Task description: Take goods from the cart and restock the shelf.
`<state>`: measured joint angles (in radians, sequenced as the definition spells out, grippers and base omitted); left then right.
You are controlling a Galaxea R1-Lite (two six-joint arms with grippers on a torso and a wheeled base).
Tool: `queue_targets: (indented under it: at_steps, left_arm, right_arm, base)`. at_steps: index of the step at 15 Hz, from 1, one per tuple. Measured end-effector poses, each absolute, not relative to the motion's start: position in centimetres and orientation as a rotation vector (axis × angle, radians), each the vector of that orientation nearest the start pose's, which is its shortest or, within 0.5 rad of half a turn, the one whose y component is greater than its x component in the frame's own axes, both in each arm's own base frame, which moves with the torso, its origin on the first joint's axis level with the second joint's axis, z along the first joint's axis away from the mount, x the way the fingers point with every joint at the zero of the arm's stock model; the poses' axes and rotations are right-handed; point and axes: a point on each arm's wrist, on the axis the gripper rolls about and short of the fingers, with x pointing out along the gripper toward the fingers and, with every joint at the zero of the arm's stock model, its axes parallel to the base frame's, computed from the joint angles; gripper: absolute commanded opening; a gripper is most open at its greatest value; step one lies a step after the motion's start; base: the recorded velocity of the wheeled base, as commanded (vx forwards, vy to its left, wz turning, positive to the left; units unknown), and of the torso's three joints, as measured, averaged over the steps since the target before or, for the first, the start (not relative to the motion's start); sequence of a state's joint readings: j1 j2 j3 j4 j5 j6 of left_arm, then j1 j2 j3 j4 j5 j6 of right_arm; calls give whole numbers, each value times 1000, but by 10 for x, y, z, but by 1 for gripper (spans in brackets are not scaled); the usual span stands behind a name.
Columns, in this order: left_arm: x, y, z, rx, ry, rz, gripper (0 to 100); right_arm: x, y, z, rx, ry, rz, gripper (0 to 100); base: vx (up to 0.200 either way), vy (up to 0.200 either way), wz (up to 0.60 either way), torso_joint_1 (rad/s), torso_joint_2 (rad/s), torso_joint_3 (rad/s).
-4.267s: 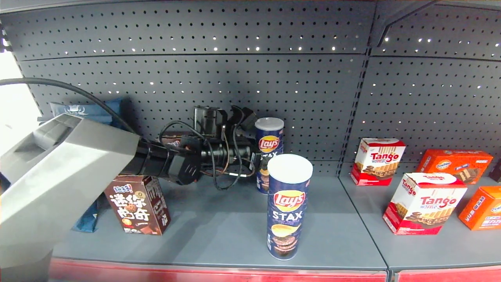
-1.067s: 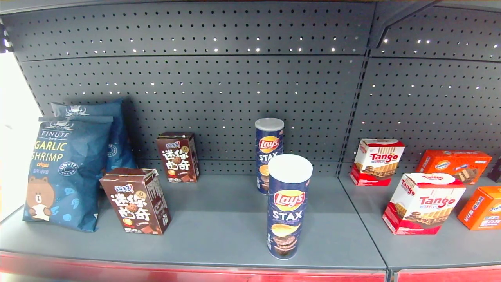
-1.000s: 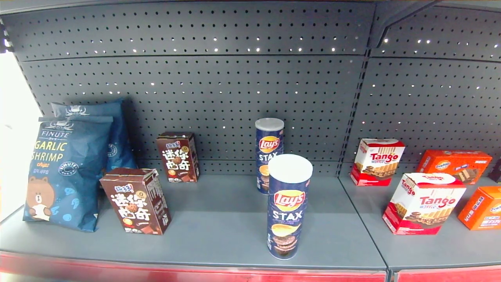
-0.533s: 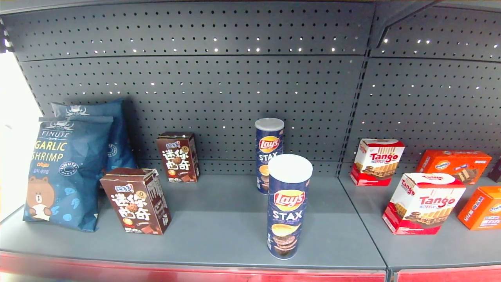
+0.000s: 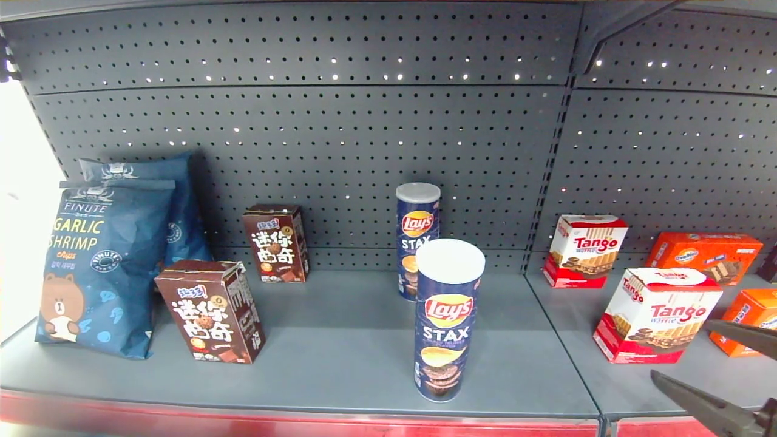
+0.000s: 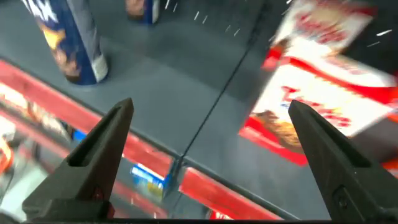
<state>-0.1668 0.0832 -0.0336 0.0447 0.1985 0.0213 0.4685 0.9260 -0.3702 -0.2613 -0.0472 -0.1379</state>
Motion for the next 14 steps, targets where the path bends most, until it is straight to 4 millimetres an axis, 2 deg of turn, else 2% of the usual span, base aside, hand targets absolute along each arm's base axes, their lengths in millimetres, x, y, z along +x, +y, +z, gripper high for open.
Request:
queue_targets:
  at_steps: [6,14]
  left_arm:
    - [-18,8,82,37,93,18,100]
    - [-18,8,82,9,95,17,100]
  right_arm:
    - [125,82,174,-280,380,522,100]
    - [175,135,169,-313,428,525,100]
  base:
    - [0,0,0,0,0,0]
    - [0,0,0,0,0,0]
